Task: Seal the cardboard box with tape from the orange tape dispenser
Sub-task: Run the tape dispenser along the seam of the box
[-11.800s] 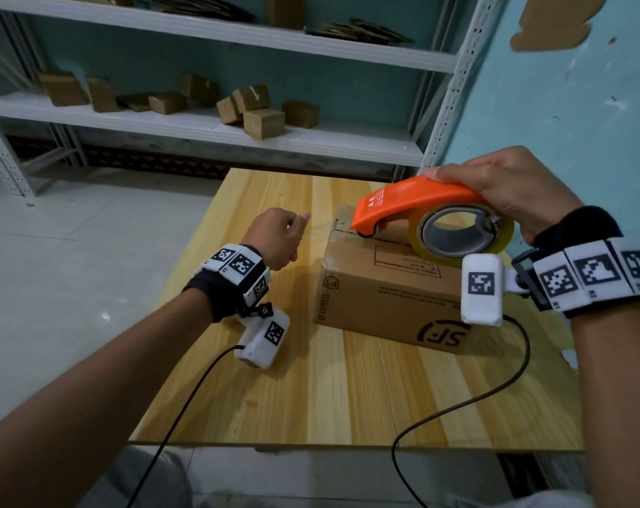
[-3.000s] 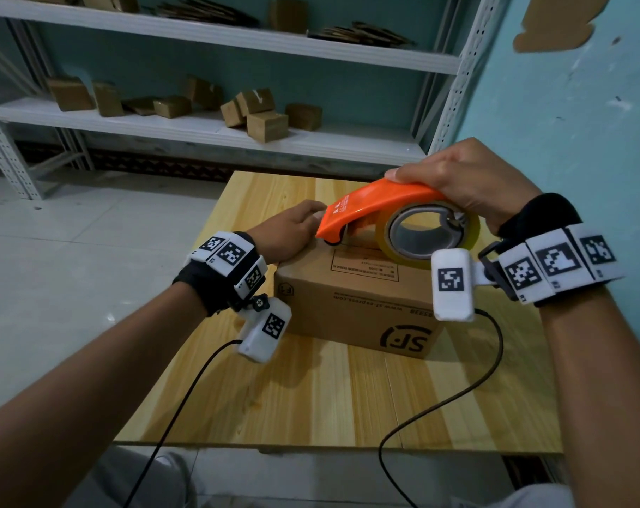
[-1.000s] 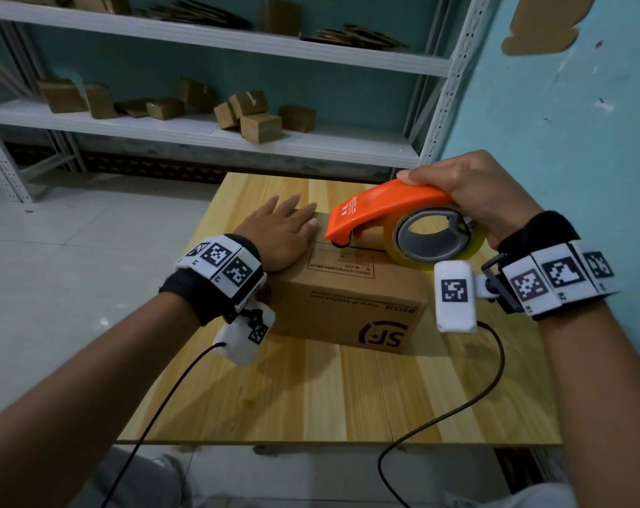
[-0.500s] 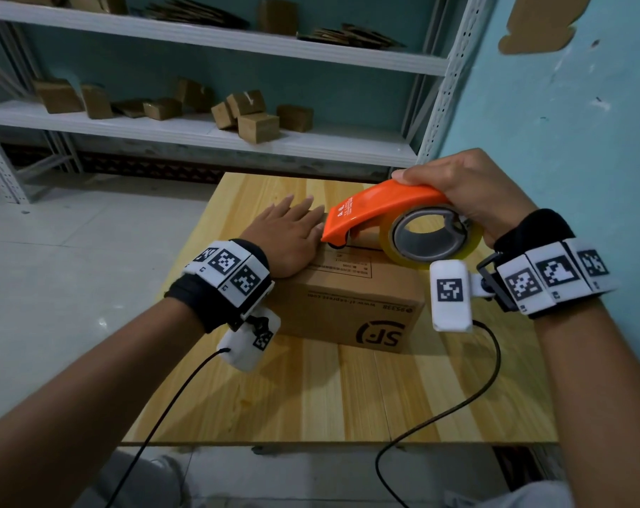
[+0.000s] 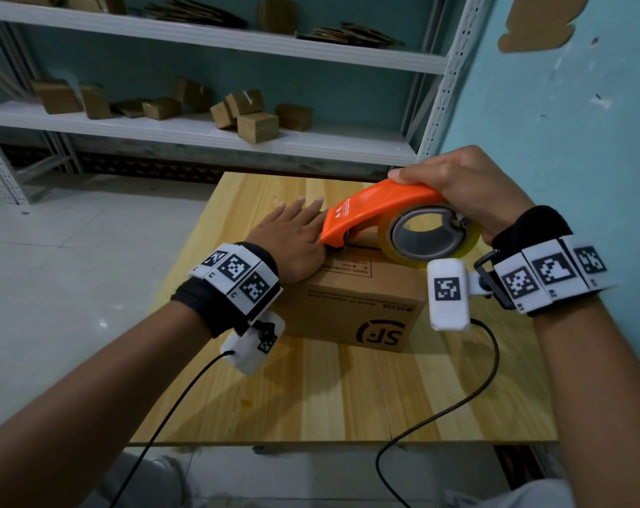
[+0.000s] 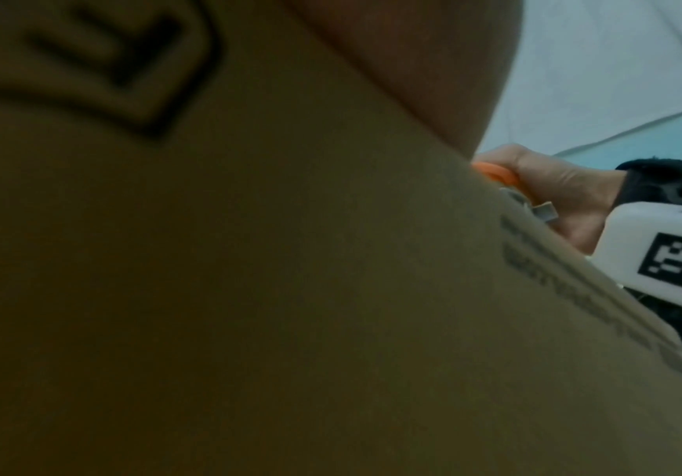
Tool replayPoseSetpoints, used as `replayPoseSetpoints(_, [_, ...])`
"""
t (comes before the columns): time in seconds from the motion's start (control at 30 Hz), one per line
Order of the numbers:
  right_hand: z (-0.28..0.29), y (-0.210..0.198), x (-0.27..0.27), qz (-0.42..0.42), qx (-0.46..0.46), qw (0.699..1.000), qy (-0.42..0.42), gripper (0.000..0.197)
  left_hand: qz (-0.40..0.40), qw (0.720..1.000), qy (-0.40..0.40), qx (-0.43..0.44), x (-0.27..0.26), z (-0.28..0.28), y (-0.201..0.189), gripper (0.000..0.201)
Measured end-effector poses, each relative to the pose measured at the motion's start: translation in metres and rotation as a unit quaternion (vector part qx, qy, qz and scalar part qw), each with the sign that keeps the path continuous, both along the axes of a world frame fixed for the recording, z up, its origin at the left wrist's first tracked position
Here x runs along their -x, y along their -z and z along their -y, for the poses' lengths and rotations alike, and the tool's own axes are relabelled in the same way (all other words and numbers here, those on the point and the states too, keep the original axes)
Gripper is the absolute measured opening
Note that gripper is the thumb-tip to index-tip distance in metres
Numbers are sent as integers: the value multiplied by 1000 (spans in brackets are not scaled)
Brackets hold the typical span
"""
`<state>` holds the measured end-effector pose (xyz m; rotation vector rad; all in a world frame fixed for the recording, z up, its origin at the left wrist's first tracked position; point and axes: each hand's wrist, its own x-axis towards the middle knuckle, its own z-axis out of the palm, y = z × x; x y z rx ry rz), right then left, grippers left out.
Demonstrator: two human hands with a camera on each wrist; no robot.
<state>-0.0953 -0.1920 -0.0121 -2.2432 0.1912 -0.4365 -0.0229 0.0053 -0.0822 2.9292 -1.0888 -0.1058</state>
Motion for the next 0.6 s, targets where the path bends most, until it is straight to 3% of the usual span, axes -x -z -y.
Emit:
replayPoseSetpoints(0.47, [1, 1, 0, 3, -8, 1000, 0, 54, 35, 997, 26, 56, -1, -1, 0, 58])
replayPoseSetpoints(0.6, [0, -1, 0, 7, -9, 1000, -4, 53, -1, 996, 32, 80, 3, 1, -5, 58])
